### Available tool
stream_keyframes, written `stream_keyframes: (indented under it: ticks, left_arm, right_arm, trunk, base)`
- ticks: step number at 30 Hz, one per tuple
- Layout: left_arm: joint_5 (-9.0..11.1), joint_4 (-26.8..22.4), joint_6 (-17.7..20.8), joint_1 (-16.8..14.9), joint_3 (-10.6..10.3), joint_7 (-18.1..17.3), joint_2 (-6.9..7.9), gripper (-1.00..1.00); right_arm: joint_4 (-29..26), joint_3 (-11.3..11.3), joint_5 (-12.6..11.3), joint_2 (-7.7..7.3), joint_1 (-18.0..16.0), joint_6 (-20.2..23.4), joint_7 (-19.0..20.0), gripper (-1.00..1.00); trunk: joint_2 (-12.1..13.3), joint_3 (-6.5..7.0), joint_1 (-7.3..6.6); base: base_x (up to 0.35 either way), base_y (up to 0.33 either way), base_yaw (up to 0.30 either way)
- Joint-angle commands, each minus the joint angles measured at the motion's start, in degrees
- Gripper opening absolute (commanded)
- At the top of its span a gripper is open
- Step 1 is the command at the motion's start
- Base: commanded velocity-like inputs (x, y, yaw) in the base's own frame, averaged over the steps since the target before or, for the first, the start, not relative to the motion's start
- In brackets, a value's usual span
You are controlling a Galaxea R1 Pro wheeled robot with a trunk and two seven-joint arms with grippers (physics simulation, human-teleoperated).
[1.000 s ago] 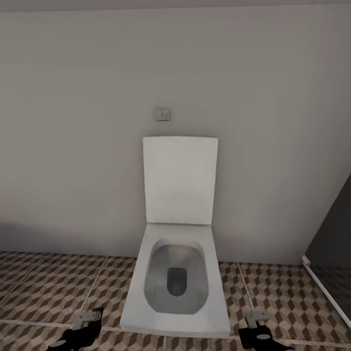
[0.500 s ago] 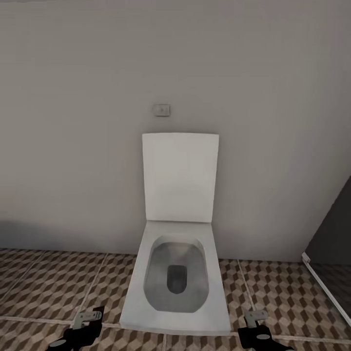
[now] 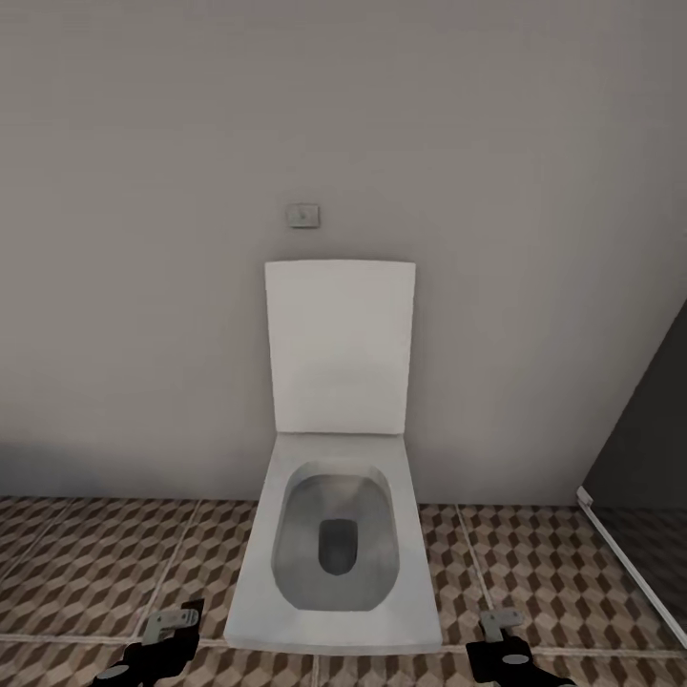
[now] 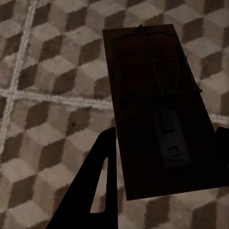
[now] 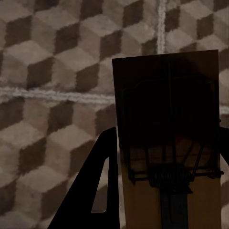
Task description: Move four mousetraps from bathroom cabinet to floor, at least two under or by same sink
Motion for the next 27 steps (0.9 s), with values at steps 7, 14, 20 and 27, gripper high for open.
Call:
stream_keyframes:
  ticks: [7,14,20,27]
  left_arm:
    - [0.5,0.1,-0.2,-0.1,-0.3,-0.1,0.02,-1.00]
    - [0.5,0.1,-0.1,0.0,-0.3,-0.1,0.02,-1.00]
    - [0.5,0.1,-0.1,-0.1,-0.3,-0.1,0.02,-1.00]
    - [0.5,0.1,-0.1,-0.1,-0.3,-0.1,-0.10,-1.00]
  right_arm:
    - [0.2,0.6,-0.6,0.01,-0.1,-0.4,0.1,-1.00]
    - [0.2,0.6,-0.6,0.01,-0.1,-0.5,0.2,-1.00]
    - [0.2,0.6,-0.6,0.01,-0.1,-0.5,0.2,-1.00]
    - [0.2,0.6,-0.6,0.01,-0.1,-0.5,0.2,-1.00]
  trunk:
    - [0.0,-0.05,-0.01]
    - [0.0,-0.05,-0.01]
    - [0.0,-0.05,-0.01]
    - [0.0,-0.05,-0.01]
  base:
    - [0.000,0.001,-0.003]
    - [0.000,0.141,0.000]
    - [0.000,0.067,0.000]
    - [0.000,0.008,0.000]
